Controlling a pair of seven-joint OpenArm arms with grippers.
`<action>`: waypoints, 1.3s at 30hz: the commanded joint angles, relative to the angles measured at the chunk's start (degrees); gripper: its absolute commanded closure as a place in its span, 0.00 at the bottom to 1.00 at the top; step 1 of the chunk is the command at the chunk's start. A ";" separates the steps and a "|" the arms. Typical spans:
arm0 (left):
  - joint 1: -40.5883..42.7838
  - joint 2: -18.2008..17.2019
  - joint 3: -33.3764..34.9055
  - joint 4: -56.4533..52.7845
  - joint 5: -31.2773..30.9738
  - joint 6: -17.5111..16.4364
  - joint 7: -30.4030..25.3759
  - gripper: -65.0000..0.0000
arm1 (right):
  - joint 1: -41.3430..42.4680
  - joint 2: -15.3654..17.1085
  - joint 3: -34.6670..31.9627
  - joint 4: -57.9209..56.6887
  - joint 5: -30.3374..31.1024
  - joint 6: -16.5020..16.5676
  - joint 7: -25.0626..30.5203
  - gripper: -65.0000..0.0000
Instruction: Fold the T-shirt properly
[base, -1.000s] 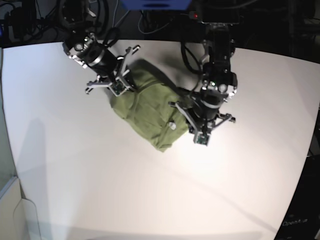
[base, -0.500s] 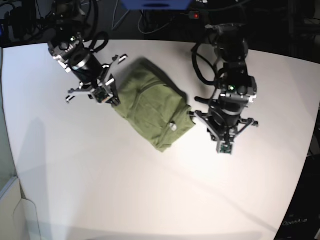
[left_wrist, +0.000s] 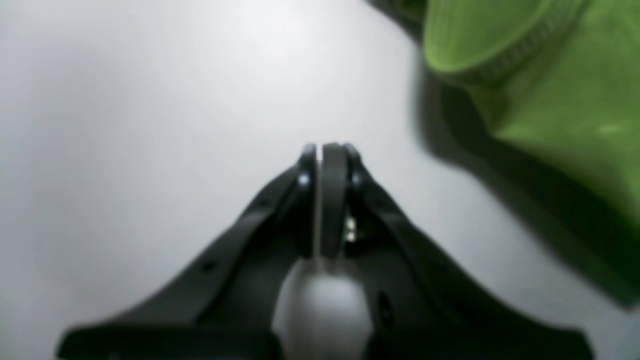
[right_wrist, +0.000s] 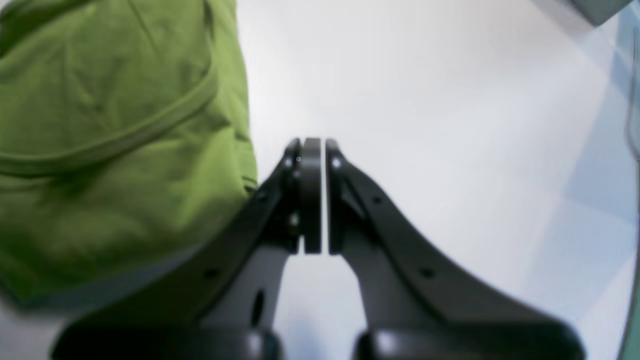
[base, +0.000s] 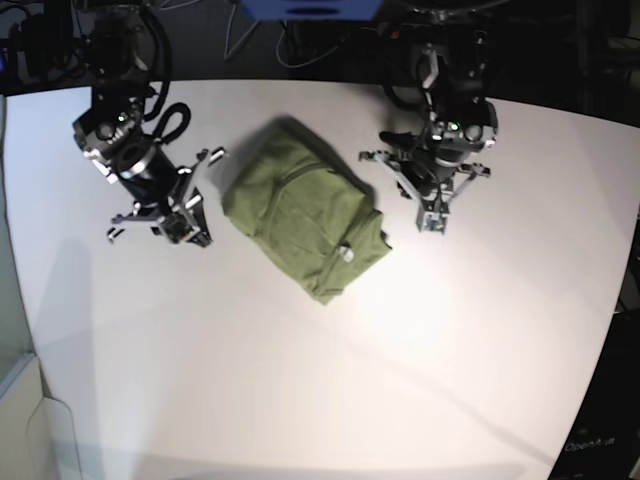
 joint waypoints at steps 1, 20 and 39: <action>-0.89 0.27 0.22 0.89 -1.42 -0.04 -1.11 0.97 | 0.86 0.21 -0.02 -0.14 0.70 1.59 1.37 1.00; -17.77 0.27 0.30 -22.32 -3.53 0.13 -7.18 0.97 | -3.45 -4.28 0.07 -7.35 0.79 4.80 3.92 1.00; -24.54 0.27 4.17 -26.80 -10.38 0.13 -13.24 0.97 | -11.28 -6.03 -2.04 -6.91 0.70 4.76 8.66 1.00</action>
